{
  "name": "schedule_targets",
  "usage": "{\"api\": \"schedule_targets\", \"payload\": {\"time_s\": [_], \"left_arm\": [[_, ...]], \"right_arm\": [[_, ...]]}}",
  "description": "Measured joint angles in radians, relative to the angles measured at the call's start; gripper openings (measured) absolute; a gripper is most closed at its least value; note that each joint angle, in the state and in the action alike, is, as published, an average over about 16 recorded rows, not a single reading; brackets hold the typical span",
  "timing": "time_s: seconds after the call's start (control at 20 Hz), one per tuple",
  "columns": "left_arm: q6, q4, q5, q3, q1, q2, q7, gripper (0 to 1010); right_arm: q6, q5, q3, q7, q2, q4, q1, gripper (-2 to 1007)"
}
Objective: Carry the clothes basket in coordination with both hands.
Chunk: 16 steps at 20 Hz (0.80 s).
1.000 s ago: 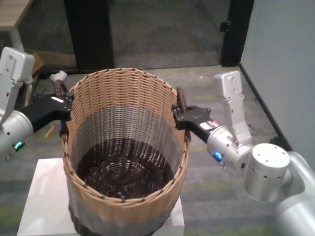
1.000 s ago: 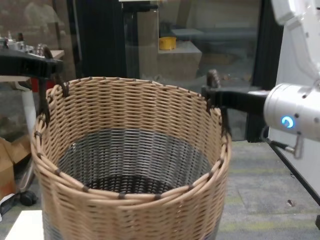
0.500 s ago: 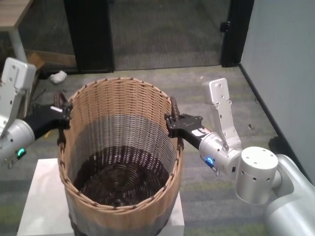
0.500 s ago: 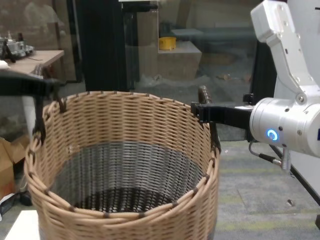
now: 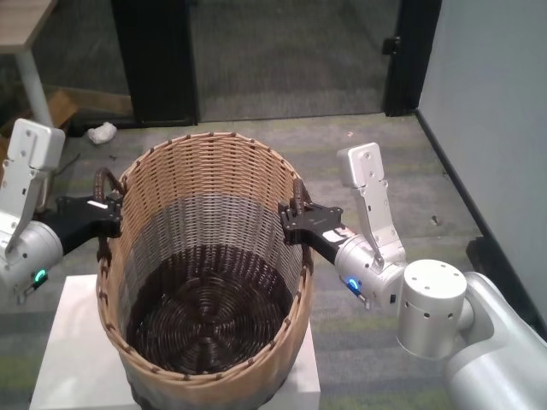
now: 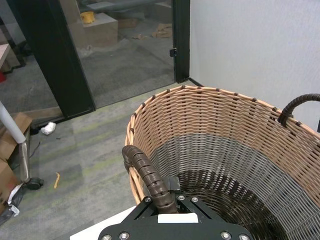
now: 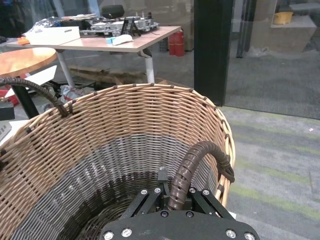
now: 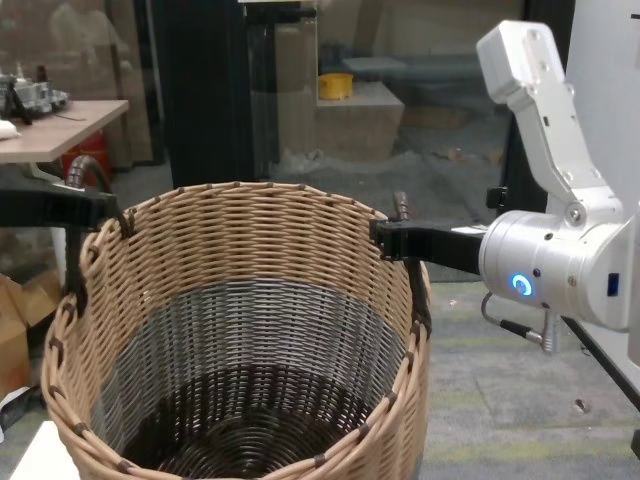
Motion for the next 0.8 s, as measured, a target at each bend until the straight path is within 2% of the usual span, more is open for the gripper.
{"api": "schedule_targets", "payload": {"time_s": [0.3, 0.8], "left_arm": [[-0.004, 0.001, 0.002, -0.007, 0.006, -0.009, 0.005, 1], [-0.007, -0.004, 0.0, -0.012, 0.009, -0.013, 0.006, 1]], "right_arm": [[-0.004, -0.013, 0.002, -0.001, -0.009, 0.008, -0.001, 142], [-0.003, -0.015, 0.005, -0.003, -0.01, 0.008, -0.002, 142]]}}
